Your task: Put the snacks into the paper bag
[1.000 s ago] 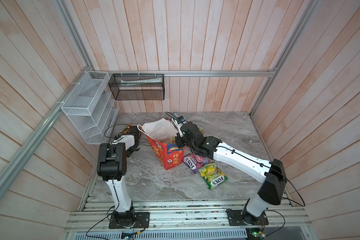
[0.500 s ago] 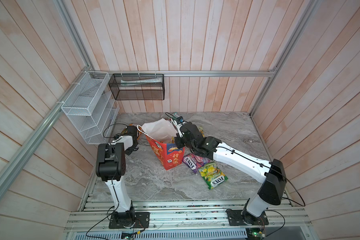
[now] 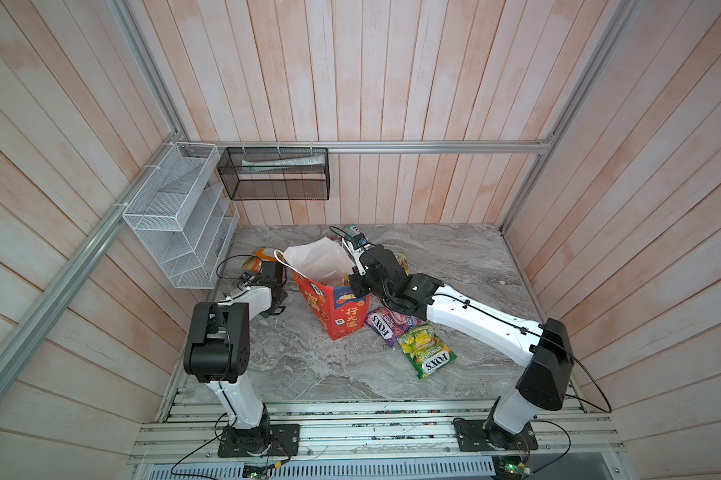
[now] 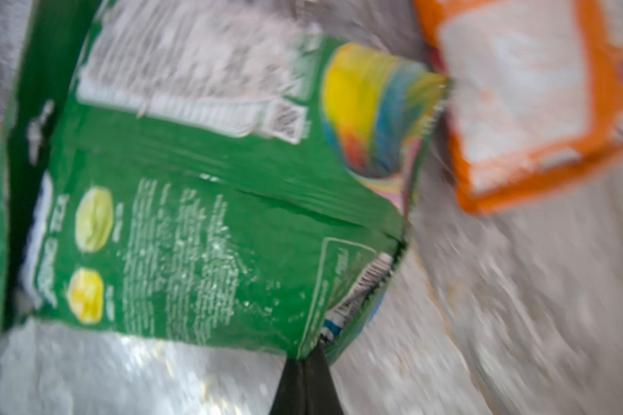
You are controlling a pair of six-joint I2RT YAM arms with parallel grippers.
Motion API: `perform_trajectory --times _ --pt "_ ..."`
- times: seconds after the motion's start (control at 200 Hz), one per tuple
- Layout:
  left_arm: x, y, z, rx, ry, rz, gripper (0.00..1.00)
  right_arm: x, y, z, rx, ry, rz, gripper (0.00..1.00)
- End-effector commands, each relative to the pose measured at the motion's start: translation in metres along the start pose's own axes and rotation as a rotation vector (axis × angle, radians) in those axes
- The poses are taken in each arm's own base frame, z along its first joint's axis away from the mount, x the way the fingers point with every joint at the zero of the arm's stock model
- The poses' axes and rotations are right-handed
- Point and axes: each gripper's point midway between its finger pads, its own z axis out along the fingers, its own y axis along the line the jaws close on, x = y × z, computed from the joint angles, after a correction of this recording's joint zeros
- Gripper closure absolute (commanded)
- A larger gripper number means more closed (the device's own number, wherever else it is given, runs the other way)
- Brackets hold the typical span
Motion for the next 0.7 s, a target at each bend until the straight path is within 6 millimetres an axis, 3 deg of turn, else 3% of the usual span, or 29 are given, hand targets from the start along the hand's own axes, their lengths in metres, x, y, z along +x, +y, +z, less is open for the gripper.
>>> perform_trajectory --times 0.0,0.26,0.4,0.56,0.655,0.69 --pt "-0.008 -0.015 -0.023 0.081 -0.041 0.010 1.00 -0.011 0.001 -0.009 0.008 -0.022 -0.008 1.00" --pt "0.017 -0.026 -0.056 0.113 -0.044 0.084 1.00 -0.011 0.001 -0.010 0.008 -0.022 -0.009 1.00" --pt "0.025 -0.036 -0.084 0.187 -0.063 0.121 0.81 -0.011 0.000 -0.010 0.014 -0.021 -0.011 1.00" --pt "0.017 -0.035 -0.119 0.215 -0.119 0.157 0.40 -0.010 0.000 -0.009 0.015 -0.019 -0.013 1.00" --pt "0.008 -0.025 -0.128 0.194 -0.177 0.192 0.05 -0.009 -0.001 -0.007 0.021 -0.016 -0.015 1.00" --pt "0.005 -0.021 -0.128 0.177 -0.196 0.211 0.00 -0.009 0.000 -0.008 0.019 -0.017 -0.015 1.00"
